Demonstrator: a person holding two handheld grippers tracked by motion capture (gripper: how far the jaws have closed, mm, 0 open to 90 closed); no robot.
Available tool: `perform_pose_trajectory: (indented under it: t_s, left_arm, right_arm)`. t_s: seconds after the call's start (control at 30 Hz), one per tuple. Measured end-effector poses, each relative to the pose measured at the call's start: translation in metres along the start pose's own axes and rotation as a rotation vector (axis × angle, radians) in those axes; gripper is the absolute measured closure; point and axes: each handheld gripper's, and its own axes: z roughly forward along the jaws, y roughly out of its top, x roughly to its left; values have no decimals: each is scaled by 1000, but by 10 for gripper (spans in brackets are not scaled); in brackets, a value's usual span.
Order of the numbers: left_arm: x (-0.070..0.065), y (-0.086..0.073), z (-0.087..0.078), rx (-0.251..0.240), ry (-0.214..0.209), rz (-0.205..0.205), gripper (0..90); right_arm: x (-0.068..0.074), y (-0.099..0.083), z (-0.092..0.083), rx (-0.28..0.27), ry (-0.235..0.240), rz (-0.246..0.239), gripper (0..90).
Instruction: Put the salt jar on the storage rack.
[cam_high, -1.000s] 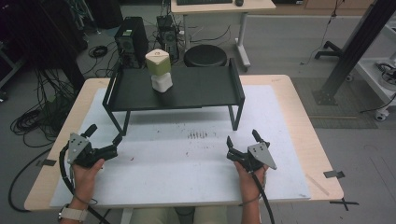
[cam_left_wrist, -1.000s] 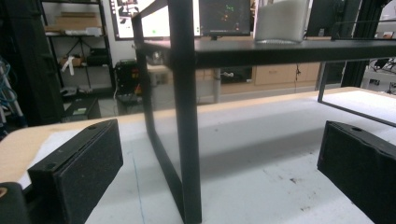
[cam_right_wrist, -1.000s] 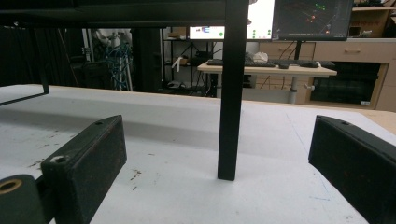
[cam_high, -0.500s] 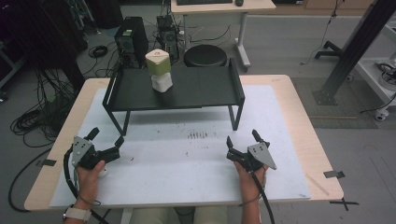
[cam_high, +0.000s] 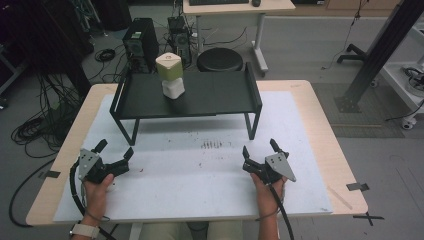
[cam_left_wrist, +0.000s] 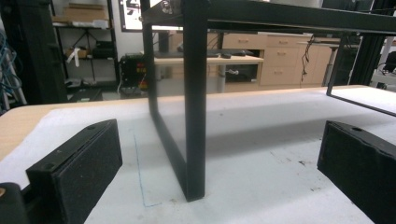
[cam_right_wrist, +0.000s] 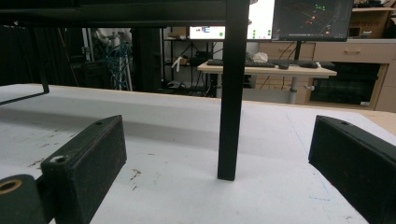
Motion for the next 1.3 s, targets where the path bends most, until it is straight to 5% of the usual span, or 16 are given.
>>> perform_pose_trajectory:
  t_s: [1.3]
  left_arm:
    - [-2, -2, -3, -34, 18, 7, 5]
  right_arm:
    - [0, 0, -1, -4, -4, 3, 44]
